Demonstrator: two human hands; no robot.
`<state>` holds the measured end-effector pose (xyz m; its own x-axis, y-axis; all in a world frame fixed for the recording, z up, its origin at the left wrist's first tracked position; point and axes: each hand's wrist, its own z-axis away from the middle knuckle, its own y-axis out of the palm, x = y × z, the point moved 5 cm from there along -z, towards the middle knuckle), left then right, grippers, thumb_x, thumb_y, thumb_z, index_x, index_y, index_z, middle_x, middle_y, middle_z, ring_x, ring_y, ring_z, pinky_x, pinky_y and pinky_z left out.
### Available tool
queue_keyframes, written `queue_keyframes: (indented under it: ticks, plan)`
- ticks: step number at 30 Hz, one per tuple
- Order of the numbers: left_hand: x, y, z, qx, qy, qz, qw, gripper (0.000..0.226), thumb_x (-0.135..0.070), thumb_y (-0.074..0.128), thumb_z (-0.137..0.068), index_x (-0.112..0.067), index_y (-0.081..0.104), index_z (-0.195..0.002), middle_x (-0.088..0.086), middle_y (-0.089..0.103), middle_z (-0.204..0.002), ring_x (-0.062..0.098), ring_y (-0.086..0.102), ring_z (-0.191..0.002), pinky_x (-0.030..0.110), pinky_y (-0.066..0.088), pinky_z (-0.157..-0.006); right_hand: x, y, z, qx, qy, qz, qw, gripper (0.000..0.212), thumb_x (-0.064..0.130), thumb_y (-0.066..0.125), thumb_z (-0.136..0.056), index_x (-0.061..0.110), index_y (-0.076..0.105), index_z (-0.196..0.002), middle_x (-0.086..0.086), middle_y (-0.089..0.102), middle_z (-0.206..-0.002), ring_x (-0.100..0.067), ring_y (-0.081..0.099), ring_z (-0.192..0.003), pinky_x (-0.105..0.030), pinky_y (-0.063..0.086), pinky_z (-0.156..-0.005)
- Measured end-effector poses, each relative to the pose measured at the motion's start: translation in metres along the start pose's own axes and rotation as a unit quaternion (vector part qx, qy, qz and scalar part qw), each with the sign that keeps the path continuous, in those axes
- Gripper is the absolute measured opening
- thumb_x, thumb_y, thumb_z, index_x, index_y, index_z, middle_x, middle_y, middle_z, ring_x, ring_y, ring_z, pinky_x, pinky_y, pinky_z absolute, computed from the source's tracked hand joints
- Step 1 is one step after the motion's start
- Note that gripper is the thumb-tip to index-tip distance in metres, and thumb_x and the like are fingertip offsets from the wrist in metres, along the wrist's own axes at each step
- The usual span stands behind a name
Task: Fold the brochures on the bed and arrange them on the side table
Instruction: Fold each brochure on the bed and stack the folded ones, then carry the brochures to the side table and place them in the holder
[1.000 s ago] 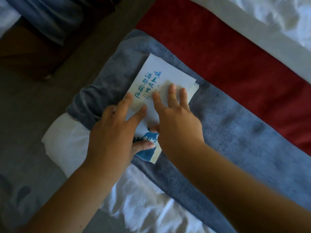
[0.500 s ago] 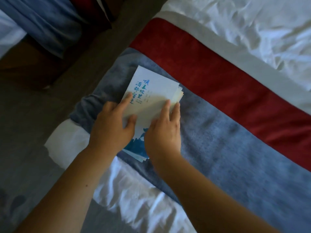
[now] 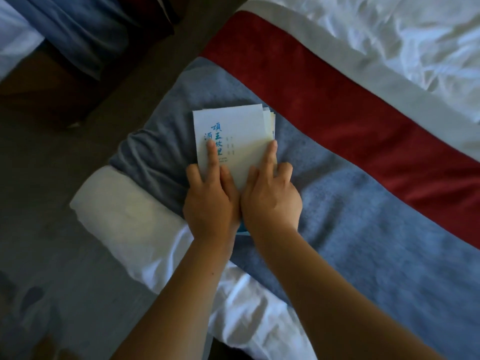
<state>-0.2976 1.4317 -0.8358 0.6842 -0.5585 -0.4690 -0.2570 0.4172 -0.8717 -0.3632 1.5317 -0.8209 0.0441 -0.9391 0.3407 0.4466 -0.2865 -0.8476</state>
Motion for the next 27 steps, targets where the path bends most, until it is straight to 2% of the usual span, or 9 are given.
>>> queue_keyframes:
  ticks: [2, 5, 7, 10, 16, 18, 21, 25, 27]
  plan:
    - [0.001, 0.005, 0.001, -0.026, 0.005, -0.006, 1.000, 0.053, -0.039, 0.037, -0.109, -0.031, 0.029, -0.161, 0.014, 0.053, -0.120, 0.020, 0.048, -0.072, 0.032, 0.042, -0.061, -0.007, 0.006, 0.004, -0.014, -0.026, -0.005, 1.000, 0.064, 0.047, 0.022, -0.109, 0.027, 0.000, -0.165, -0.009, 0.041, -0.135, -0.022, 0.054, -0.083, -0.033, 0.041, -0.064]
    - [0.001, 0.010, 0.002, -0.055, 0.016, -0.009, 0.998, 0.053, -0.039, 0.037, -0.107, -0.029, 0.036, -0.159, 0.016, 0.054, -0.122, 0.030, 0.059, -0.077, 0.035, 0.046, -0.059, -0.012, 0.016, 0.014, -0.027, -0.076, -0.020, 0.997, 0.070, 0.055, 0.015, -0.100, 0.030, 0.014, -0.166, -0.014, 0.042, -0.137, -0.033, 0.059, -0.099, -0.040, 0.050, -0.066]
    - [0.001, 0.014, 0.002, -0.056, 0.017, -0.018, 0.998, 0.053, -0.038, 0.038, -0.106, -0.028, 0.037, -0.158, 0.017, 0.055, -0.124, 0.032, 0.061, -0.077, 0.037, 0.049, -0.057, -0.015, 0.021, 0.012, -0.003, -0.076, -0.016, 0.997, 0.073, 0.057, 0.010, -0.096, 0.035, 0.008, -0.165, -0.014, 0.038, -0.140, -0.034, 0.057, -0.107, -0.044, 0.053, -0.073]
    - [-0.001, 0.015, -0.001, -0.050, 0.005, -0.025, 0.998, 0.053, -0.038, 0.040, -0.106, -0.028, 0.039, -0.158, 0.017, 0.055, -0.123, 0.035, 0.062, -0.076, 0.039, 0.049, -0.054, -0.014, 0.017, 0.005, 0.019, -0.067, 0.003, 0.998, 0.067, 0.051, 0.023, -0.105, 0.038, -0.004, -0.164, -0.010, 0.030, -0.142, -0.030, 0.053, -0.114, -0.041, 0.051, -0.081]
    - [-0.031, -0.018, -0.009, 0.060, -0.011, -0.063, 0.996, 0.058, -0.043, 0.032, -0.109, -0.033, 0.015, -0.164, 0.015, 0.045, -0.131, 0.032, 0.059, -0.086, 0.034, 0.041, -0.065, 0.000, -0.028, 0.006, 0.040, -0.044, -0.025, 0.998, 0.063, 0.046, 0.026, -0.106, 0.036, 0.004, -0.165, -0.009, 0.030, -0.140, -0.031, 0.052, -0.119, -0.045, 0.049, -0.093]
    - [-0.054, -0.040, -0.019, 0.065, 0.010, -0.044, 0.997, 0.057, -0.045, 0.033, -0.109, -0.036, 0.018, -0.163, 0.013, 0.045, -0.129, 0.030, 0.059, -0.089, 0.036, 0.049, -0.070, 0.006, -0.060, 0.005, 0.022, -0.033, -0.042, 0.998, 0.061, 0.044, 0.029, -0.106, 0.034, 0.011, -0.164, -0.010, 0.033, -0.138, -0.032, 0.056, -0.111, -0.044, 0.051, -0.088]
    - [-0.111, -0.081, -0.038, 0.069, 0.036, -0.024, 0.997, 0.050, -0.043, 0.041, -0.106, -0.040, 0.036, -0.156, 0.015, 0.048, -0.129, 0.035, 0.061, -0.096, 0.044, 0.056, -0.082, 0.012, -0.131, -0.001, -0.013, -0.039, -0.078, 0.996, 0.058, 0.036, 0.040, -0.106, 0.031, 0.024, -0.162, -0.010, 0.039, -0.130, -0.034, 0.059, -0.092, -0.037, 0.047, -0.076]
    - [-0.225, -0.170, -0.060, 0.100, 0.107, 0.012, 0.989, 0.043, -0.038, 0.054, -0.102, -0.034, 0.057, -0.144, 0.018, 0.061, -0.123, 0.037, 0.062, -0.104, 0.039, 0.051, -0.089, 0.022, -0.264, 0.003, -0.028, -0.021, -0.122, 0.992, 0.054, 0.034, 0.042, -0.105, 0.029, 0.033, -0.157, -0.012, 0.044, -0.133, -0.032, 0.059, -0.102, -0.035, 0.049, -0.083]
    - [-0.295, -0.226, -0.064, 0.117, 0.171, 0.058, 0.977, 0.042, -0.038, 0.063, -0.099, -0.027, 0.063, -0.139, 0.013, 0.068, -0.130, 0.026, 0.068, -0.090, 0.033, 0.054, -0.085, 0.025, -0.346, 0.009, -0.045, -0.014, -0.128, 0.991, 0.049, 0.033, 0.040, -0.103, 0.025, 0.040, -0.151, -0.013, 0.046, -0.131, -0.032, 0.057, -0.105, -0.034, 0.047, -0.085]
